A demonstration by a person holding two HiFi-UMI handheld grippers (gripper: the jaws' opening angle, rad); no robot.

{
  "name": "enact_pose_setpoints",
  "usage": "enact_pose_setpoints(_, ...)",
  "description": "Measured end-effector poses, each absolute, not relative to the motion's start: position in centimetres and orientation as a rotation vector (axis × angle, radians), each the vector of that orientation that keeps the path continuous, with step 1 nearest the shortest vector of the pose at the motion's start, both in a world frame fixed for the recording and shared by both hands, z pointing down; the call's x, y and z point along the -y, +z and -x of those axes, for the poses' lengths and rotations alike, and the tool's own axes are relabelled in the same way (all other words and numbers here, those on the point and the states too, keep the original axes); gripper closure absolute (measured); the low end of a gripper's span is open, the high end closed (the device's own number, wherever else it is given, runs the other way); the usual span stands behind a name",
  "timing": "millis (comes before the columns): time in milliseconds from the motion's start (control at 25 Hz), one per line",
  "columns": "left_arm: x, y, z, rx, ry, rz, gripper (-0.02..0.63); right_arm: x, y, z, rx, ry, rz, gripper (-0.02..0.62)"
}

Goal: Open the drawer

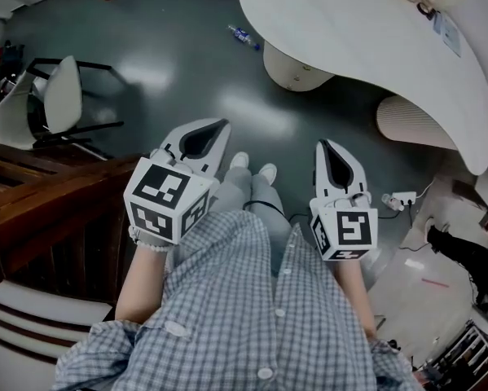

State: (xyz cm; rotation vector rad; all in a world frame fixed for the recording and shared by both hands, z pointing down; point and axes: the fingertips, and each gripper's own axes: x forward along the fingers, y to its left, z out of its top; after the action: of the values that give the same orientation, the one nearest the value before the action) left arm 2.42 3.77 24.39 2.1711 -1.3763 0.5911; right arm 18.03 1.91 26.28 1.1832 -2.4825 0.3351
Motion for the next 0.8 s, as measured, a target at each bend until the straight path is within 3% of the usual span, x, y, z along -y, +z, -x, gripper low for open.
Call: enact_pose_setpoints(800,3.3,31.8,-0.6,1.234,0.536,-2.207,0.606,3.8,35.6,-16.4,2.327,0.351,-1.223,0.588)
